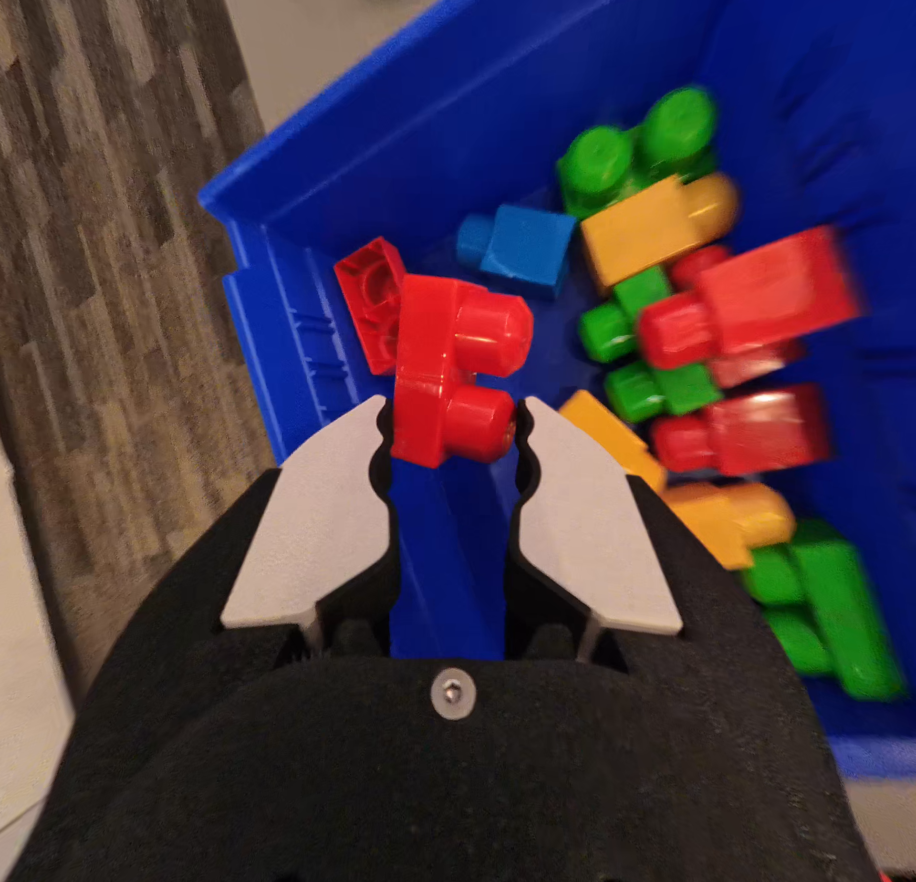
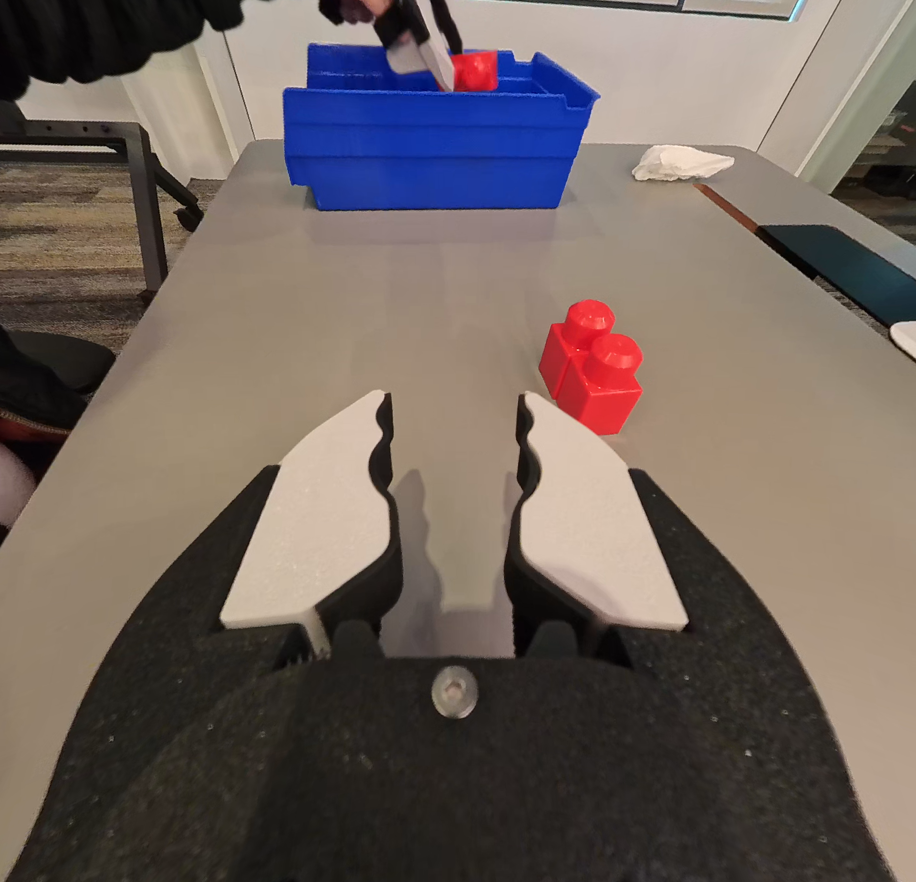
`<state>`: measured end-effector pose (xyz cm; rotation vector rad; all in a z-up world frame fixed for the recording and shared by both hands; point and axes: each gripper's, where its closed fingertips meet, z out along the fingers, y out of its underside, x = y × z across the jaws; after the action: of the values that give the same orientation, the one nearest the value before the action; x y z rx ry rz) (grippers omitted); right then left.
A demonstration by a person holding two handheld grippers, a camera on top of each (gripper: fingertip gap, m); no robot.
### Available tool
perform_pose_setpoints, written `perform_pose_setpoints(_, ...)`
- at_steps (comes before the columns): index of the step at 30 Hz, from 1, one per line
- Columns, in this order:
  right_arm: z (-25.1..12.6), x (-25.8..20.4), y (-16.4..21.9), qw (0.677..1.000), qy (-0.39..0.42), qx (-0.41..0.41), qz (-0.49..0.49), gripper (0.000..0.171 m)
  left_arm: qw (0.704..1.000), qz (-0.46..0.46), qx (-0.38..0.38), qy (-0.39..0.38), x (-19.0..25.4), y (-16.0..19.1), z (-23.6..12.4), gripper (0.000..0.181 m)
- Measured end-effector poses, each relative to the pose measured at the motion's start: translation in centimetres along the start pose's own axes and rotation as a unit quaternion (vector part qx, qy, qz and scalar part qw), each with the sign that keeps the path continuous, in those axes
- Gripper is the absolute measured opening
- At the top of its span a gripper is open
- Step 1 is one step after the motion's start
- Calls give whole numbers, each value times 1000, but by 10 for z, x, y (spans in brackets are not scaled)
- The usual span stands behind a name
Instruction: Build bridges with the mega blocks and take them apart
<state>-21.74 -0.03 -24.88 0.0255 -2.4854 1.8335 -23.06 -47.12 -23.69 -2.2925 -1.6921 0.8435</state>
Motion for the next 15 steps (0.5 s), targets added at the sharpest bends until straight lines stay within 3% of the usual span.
perform_pose_setpoints(3, 0, -2, -8, 1000, 9, 6, -23, 47, 995, -5, 54, 86, 38, -20, -47, 48)
perform_pose_setpoints(7, 3, -14, -42, 992, 24, 0, -121, 46, 969, 29, 96, 225, 123, -51, -106, 48)
perform_pose_setpoints(12, 10, -32, -92, 939, 70, -50, -334, 42, 917, 104, 76, 377, 244, -74, -143, 48)
perform_pose_setpoints(15, 16, -44, -105, 914, 62, -73, -395, 32, 874, 111, 51, 470, 304, -82, -160, 48)
